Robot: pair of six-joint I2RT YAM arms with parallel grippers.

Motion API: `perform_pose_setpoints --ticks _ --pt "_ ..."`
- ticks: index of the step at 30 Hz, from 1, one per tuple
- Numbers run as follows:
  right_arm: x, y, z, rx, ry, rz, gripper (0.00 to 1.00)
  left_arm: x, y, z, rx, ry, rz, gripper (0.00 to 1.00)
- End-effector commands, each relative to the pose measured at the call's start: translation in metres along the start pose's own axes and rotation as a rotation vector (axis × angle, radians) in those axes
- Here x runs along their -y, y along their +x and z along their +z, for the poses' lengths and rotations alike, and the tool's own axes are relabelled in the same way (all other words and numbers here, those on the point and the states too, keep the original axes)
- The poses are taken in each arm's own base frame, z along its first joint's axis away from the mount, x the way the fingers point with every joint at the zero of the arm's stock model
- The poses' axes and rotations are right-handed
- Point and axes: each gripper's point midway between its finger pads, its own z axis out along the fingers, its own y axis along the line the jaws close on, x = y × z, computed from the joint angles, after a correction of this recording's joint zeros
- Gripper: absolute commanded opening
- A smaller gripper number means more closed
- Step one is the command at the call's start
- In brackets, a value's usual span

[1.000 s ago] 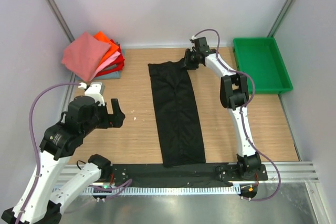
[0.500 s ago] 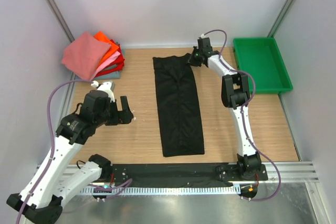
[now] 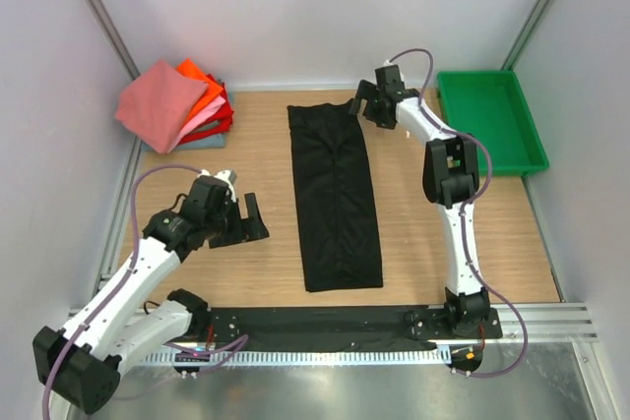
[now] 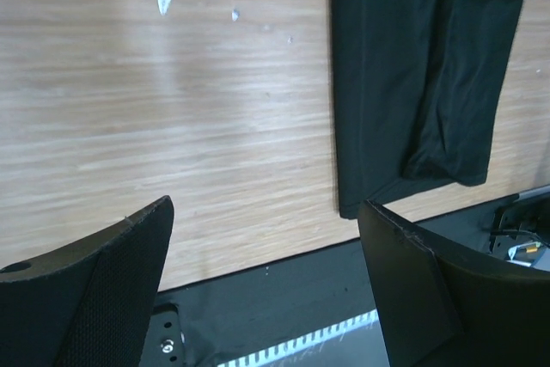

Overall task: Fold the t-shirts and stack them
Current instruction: Fold the tshirt

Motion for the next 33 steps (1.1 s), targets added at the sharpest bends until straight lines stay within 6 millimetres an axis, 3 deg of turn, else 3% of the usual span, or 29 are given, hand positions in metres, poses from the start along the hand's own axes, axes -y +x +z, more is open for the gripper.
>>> perform_pose_setpoints --ticks 1,3,4,5,7,8,9,10,11,12,13,15,17,21,28,33 --pt "0.009 -0.055 -0.108 0.123 0.148 -0.076 1.00 0.020 -0.001 0.012 0.001 0.090 -0.060 0.88" --pt "0.029 -0.026 -0.130 0.067 0.204 -0.091 1.00 0.020 0.005 0.024 -0.024 0.093 -0.092 0.89" --pt "0.020 -0.034 -0.168 0.114 0.173 -0.079 1.00 0.017 0.017 0.033 -0.063 0.090 -0.106 0.89" --pt "0.038 0.010 -0.166 0.015 0.183 -0.076 1.00 0.020 0.024 0.038 -0.085 0.100 -0.114 0.88" --pt "0.044 0.037 -0.188 -0.011 0.160 -0.041 1.00 0.023 0.038 0.054 -0.117 0.109 -0.148 0.86" --pt "0.048 0.070 -0.207 -0.055 0.118 -0.024 1.00 0.029 0.047 0.058 -0.132 0.121 -0.131 0.86" --pt "0.048 0.087 -0.219 -0.074 0.081 -0.006 1.00 0.030 0.053 0.065 -0.135 0.121 -0.130 0.86" --pt "0.066 0.134 -0.222 -0.159 0.095 0.035 1.00 0.034 0.057 0.068 -0.140 0.123 -0.144 0.85" --pt "0.053 0.137 -0.247 -0.123 0.008 0.048 1.00 0.038 0.064 0.071 -0.143 0.122 -0.125 0.85" --pt "0.055 0.153 -0.255 -0.135 -0.008 0.062 1.00 0.039 0.068 0.076 -0.143 0.121 -0.124 0.84" --pt "0.068 0.186 -0.259 -0.190 0.012 0.092 1.00 0.044 0.074 0.079 -0.149 0.119 -0.122 0.82" --pt "0.062 0.203 -0.282 -0.170 -0.035 0.100 0.99 0.050 0.079 0.083 -0.146 0.122 -0.114 0.81" --pt "0.071 0.233 -0.292 -0.217 -0.027 0.119 0.98 0.055 0.091 0.087 -0.157 0.106 -0.096 0.79" --pt "0.072 0.265 -0.314 -0.238 -0.047 0.100 0.98 0.064 0.108 0.095 -0.165 0.089 -0.077 0.76" --pt "0.074 0.320 -0.318 -0.312 -0.077 0.140 0.92 0.068 0.139 0.101 -0.198 0.047 -0.062 0.61" --pt "0.077 0.349 -0.319 -0.353 -0.056 0.112 0.91 0.070 0.149 0.100 -0.212 0.042 -0.058 0.53"
